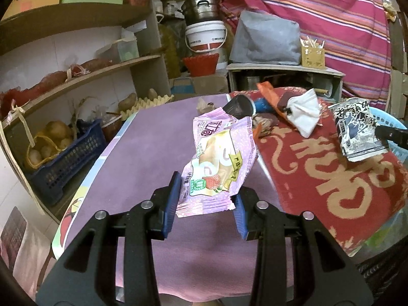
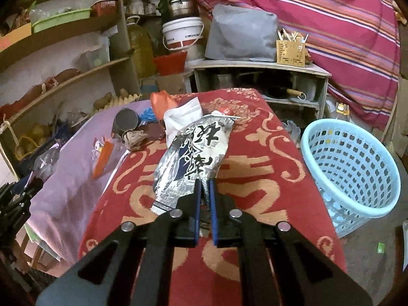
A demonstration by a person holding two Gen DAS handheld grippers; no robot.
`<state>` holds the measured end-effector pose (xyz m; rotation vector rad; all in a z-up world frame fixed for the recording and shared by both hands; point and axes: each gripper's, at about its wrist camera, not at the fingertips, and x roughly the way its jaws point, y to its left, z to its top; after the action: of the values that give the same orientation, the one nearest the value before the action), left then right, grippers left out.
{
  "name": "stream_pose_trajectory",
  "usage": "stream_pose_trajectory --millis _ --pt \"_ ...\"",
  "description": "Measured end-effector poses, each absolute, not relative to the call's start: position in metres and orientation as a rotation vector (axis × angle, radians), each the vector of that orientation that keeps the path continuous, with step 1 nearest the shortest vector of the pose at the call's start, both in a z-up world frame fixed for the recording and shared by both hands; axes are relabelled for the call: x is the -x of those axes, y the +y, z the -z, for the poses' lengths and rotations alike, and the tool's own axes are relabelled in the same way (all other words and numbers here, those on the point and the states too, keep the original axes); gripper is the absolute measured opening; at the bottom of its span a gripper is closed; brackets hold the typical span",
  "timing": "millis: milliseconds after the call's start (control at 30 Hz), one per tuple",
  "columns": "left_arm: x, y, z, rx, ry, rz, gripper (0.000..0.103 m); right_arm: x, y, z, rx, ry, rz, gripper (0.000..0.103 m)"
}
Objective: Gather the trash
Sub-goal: 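Carry both wrappers over the light-blue basket with both grippers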
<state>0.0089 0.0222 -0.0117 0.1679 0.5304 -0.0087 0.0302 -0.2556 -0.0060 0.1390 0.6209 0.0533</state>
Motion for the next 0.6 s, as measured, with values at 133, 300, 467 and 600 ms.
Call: stream_pose_trajectory --millis 133,300,467,600 --pt "-0.007 0.010 0.005 -0.170 0.515 0.036 0.037 -0.027 -0.259 0.005 -0.145 0.619 -0.072 0.007" --pt "-0.010 -0.015 -0.002 -0.184 0.502 0.077 0.037 -0.020 -0.270 -0.007 -0.149 0.588 -0.087 0.007" --pt "-0.023 -0.051 -0.012 -0.190 0.481 0.119 0.037 -0.018 -0.296 -0.025 -0.147 0.554 -0.067 0.007" --pt "-0.040 -0.089 -0.019 -0.206 0.462 0.154 0.037 -0.021 -0.336 -0.036 -0.146 0.543 -0.003 0.007"
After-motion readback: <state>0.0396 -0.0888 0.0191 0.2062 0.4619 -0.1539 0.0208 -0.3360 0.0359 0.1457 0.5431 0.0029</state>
